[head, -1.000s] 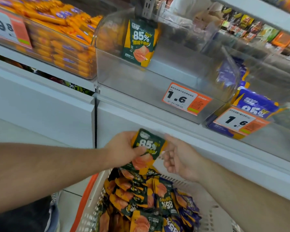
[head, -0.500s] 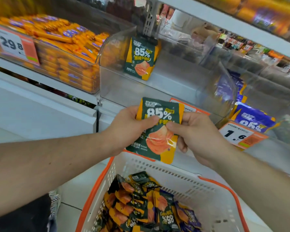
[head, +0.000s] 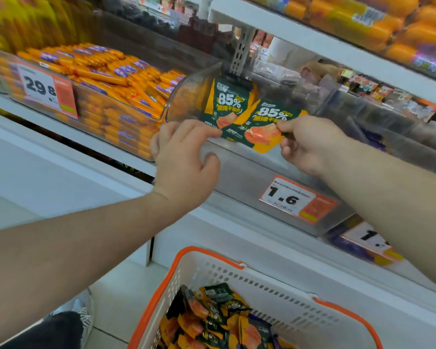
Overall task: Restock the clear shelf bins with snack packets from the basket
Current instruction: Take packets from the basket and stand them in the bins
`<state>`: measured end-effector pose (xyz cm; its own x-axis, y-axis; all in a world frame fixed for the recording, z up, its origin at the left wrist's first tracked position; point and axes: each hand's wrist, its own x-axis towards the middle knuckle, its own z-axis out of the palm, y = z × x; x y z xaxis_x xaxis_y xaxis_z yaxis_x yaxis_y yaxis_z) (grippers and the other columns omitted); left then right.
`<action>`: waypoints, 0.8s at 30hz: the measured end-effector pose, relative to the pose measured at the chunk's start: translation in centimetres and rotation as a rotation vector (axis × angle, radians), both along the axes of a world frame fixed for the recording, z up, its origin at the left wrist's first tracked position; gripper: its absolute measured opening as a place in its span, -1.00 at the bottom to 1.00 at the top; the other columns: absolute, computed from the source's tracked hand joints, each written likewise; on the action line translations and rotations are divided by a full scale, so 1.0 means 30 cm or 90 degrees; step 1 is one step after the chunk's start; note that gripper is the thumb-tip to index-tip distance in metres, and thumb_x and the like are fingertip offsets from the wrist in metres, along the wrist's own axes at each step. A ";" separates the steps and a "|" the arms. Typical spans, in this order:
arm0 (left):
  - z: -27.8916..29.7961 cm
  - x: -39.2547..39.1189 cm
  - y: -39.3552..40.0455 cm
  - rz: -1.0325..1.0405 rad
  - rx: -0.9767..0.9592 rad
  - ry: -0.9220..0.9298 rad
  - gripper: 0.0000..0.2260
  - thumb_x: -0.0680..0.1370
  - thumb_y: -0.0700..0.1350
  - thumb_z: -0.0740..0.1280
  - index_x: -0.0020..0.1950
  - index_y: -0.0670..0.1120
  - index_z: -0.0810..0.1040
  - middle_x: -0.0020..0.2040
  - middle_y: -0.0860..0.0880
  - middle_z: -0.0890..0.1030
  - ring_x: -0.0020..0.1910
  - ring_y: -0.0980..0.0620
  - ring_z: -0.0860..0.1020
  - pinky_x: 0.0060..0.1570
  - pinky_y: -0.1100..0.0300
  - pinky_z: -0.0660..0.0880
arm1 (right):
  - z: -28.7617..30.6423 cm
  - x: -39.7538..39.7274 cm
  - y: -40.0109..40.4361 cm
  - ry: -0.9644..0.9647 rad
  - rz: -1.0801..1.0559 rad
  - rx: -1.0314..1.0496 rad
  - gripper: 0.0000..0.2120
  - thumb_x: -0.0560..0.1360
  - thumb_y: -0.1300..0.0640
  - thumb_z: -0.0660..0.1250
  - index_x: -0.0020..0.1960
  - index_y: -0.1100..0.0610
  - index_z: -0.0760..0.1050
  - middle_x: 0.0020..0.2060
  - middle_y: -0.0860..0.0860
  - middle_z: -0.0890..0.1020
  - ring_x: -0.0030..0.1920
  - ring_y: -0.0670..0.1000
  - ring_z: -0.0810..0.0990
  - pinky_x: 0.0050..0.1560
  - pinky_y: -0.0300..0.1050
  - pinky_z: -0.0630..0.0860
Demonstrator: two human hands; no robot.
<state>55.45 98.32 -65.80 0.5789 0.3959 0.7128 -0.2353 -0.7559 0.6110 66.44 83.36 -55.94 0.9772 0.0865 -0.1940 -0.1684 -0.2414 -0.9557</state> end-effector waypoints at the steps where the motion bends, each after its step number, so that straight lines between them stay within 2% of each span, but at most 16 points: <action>1: -0.020 0.011 0.005 0.008 0.099 -0.002 -0.68 0.36 -0.10 0.24 0.07 -0.02 0.61 0.16 0.05 0.58 0.25 -0.15 0.41 0.25 -0.20 0.32 | -0.010 0.038 0.020 -0.026 -0.008 -0.029 -0.88 0.56 0.23 0.33 -0.14 0.14 0.44 -0.37 0.04 0.48 -0.58 -0.11 0.40 -0.58 -0.33 0.37; 3: -0.058 0.030 0.011 0.016 0.221 0.007 -0.58 0.32 -0.04 0.27 0.15 -0.06 0.61 0.27 0.00 0.56 0.35 -0.16 0.36 0.36 -0.15 0.19 | -0.031 0.108 0.061 -0.088 -0.002 -0.087 -0.84 0.55 0.22 0.35 -0.17 0.12 0.41 -0.34 0.08 0.50 -0.53 -0.06 0.43 -0.54 -0.26 0.42; 6: -0.101 0.057 0.016 0.044 0.295 0.019 -0.47 0.26 -0.02 0.32 0.23 -0.10 0.57 0.22 -0.05 0.56 0.37 -0.16 0.35 0.44 -0.19 0.05 | -0.065 0.194 0.131 -0.175 0.035 -0.174 -0.77 0.52 0.22 0.38 -0.26 0.11 0.40 -0.35 0.12 0.53 -0.46 0.03 0.48 -0.41 -0.11 0.50; 8: -0.111 0.068 0.011 0.064 0.300 0.002 -0.45 0.21 -0.05 0.36 0.20 -0.10 0.56 0.16 -0.07 0.57 0.34 -0.16 0.37 0.46 -0.19 0.03 | -0.079 0.242 0.178 -0.201 0.046 -0.210 -0.76 0.53 0.17 0.40 -0.27 0.12 0.41 -0.38 0.12 0.55 -0.44 0.03 0.53 -0.34 -0.07 0.57; 11: -0.116 0.083 0.003 0.078 0.291 -0.021 -0.45 0.19 -0.08 0.35 0.18 -0.06 0.49 0.13 -0.06 0.55 0.32 -0.16 0.37 0.46 -0.18 0.01 | -0.097 0.298 0.239 -0.211 0.054 -0.208 -0.82 0.52 0.11 0.42 -0.08 0.10 0.42 -0.37 0.11 0.57 -0.45 -0.01 0.58 -0.43 -0.15 0.57; 13: -0.126 0.092 0.001 0.086 0.293 -0.032 -0.44 0.18 -0.07 0.32 0.19 -0.04 0.44 0.15 -0.03 0.50 0.32 -0.16 0.36 0.46 -0.19 0.02 | -0.116 0.328 0.263 -0.207 0.063 -0.207 -0.79 0.51 0.10 0.43 0.01 0.09 0.41 -0.36 0.11 0.58 -0.43 0.00 0.60 -0.45 -0.19 0.53; 15: -0.133 0.099 -0.001 0.087 0.288 -0.038 -0.44 0.18 -0.07 0.30 0.19 -0.04 0.42 0.16 -0.01 0.45 0.33 -0.16 0.35 0.46 -0.19 0.02 | -0.133 0.347 0.274 -0.204 0.066 -0.216 -0.82 0.52 0.10 0.43 -0.06 0.12 0.43 -0.37 0.11 0.59 -0.39 0.03 0.63 -0.41 -0.16 0.56; 17: -0.137 0.104 -0.006 0.085 0.286 -0.041 -0.45 0.19 -0.08 0.28 0.19 -0.04 0.41 0.16 0.01 0.41 0.34 -0.16 0.34 0.47 -0.19 0.01 | -0.150 0.358 0.278 -0.202 0.063 -0.223 -0.85 0.52 0.11 0.43 -0.11 0.15 0.49 -0.35 0.11 0.62 -0.35 0.05 0.67 -0.29 -0.06 0.64; 19: -0.139 0.107 -0.006 0.085 0.289 -0.042 -0.45 0.19 -0.09 0.27 0.20 -0.04 0.41 0.17 0.02 0.39 0.34 -0.16 0.33 0.47 -0.18 0.00 | -0.165 0.362 0.277 -0.203 0.061 -0.225 -0.85 0.52 0.12 0.43 -0.04 0.18 0.53 -0.34 0.10 0.64 -0.32 0.04 0.68 -0.19 0.00 0.67; 22: -0.141 0.109 -0.002 0.090 0.294 -0.043 -0.45 0.19 -0.08 0.25 0.20 -0.03 0.40 0.17 0.02 0.38 0.34 -0.16 0.33 0.48 -0.17 -0.01 | -0.178 0.361 0.274 -0.188 0.057 -0.224 -0.76 0.52 0.09 0.43 0.07 0.23 0.54 -0.33 0.11 0.66 -0.31 0.04 0.70 -0.16 0.00 0.68; 24: -0.142 0.109 -0.003 0.090 0.295 -0.041 -0.44 0.19 -0.08 0.24 0.21 -0.03 0.39 0.18 0.02 0.37 0.35 -0.16 0.32 0.48 -0.16 -0.02 | -0.179 0.359 0.273 -0.182 0.047 -0.249 -0.73 0.51 0.05 0.44 0.05 0.24 0.56 -0.32 0.12 0.68 -0.29 0.06 0.71 -0.16 0.04 0.68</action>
<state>58.71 98.24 -70.06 0.4917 0.1005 0.8650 -0.1360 -0.9723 0.1902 77.21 91.56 -61.33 0.9901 0.1313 0.0490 0.1180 -0.5933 -0.7963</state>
